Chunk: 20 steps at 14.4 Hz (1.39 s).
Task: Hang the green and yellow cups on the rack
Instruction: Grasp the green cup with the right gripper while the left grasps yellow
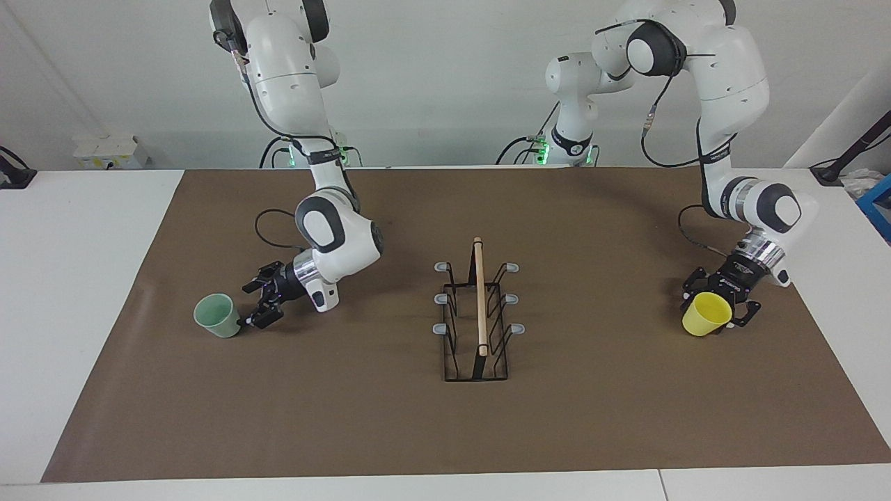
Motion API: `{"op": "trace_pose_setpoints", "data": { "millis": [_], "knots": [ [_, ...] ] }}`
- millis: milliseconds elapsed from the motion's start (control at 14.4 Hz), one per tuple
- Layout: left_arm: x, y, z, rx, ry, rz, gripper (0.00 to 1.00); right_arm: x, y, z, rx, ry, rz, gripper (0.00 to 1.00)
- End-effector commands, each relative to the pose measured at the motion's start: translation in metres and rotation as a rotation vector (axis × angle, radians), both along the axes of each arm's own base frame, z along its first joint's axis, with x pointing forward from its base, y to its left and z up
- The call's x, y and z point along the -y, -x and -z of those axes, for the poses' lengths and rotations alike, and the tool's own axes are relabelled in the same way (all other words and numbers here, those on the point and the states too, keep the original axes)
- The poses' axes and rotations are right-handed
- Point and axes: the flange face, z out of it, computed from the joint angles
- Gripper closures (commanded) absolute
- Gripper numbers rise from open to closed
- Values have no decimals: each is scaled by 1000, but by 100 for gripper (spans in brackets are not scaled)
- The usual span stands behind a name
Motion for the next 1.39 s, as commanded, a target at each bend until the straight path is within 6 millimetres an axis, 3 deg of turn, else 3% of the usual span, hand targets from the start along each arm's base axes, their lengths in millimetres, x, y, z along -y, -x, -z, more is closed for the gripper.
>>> {"op": "trace_pose_setpoints", "data": {
  "millis": [0,554,1039,1178,1316],
  "knots": [
    [-3,-1,-6,13,-23,17,98,-3,1,12,17,23,-46,0],
    [-7,-34,-70,97,-137,87,100,22,3,22,-3,54,-107,0],
    [-10,-39,-109,113,-234,105,100,37,11,30,-28,96,-150,0],
    [-6,-39,-123,117,-267,140,100,38,13,31,-32,107,-164,0],
    [13,-41,-144,135,-303,190,100,39,14,31,-34,110,-168,0]
  ]
}}
